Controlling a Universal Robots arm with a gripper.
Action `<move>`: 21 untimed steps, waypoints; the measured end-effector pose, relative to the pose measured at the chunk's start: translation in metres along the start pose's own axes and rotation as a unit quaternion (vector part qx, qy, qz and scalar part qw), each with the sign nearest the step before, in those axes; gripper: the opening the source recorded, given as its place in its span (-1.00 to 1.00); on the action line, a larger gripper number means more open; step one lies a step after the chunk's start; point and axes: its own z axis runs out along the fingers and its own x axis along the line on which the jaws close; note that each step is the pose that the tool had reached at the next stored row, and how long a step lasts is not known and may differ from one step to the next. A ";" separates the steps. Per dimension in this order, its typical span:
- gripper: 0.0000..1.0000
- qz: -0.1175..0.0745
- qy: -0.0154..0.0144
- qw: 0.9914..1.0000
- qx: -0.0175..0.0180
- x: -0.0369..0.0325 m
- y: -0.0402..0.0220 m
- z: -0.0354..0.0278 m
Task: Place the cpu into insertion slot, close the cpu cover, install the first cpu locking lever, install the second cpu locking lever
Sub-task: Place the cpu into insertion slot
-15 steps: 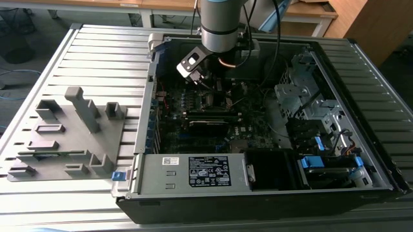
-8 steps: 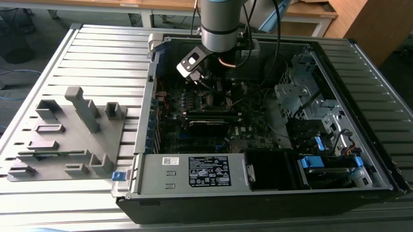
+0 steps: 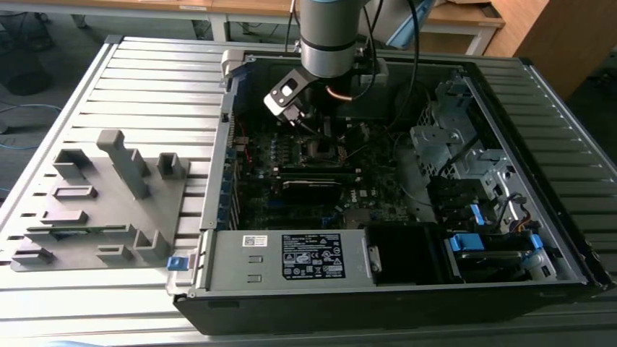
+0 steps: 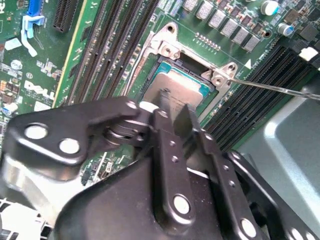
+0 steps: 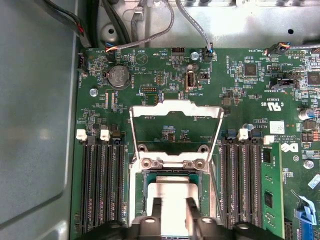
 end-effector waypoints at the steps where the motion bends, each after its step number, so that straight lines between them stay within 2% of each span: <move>1: -0.42 0.000 0.000 1.000 0.000 0.0000 0.0000 -0.0001; 3: -0.65 0.000 0.000 1.000 0.000 0.0000 0.0000 -0.0002; 4: -0.65 0.000 0.000 1.000 0.000 0.0000 0.0000 -0.0003; 5: -0.77 0.000 0.000 1.000 0.000 0.0000 0.0000 -0.0003; 12: -0.79 0.000 0.000 1.000 0.000 0.0000 0.0001 -0.0007; 13: -0.79 0.000 0.000 1.000 0.003 0.0000 0.0001 -0.0007; 14: -0.79 0.000 0.000 1.000 0.009 0.0000 0.0002 -0.0006; 15: -0.79 0.000 0.000 1.000 0.017 0.0000 0.0004 -0.0005; 16: -0.79 0.000 0.000 1.000 0.022 0.0000 0.0004 -0.0005; 21: -0.79 0.000 0.000 1.000 0.023 0.0000 0.0006 -0.0004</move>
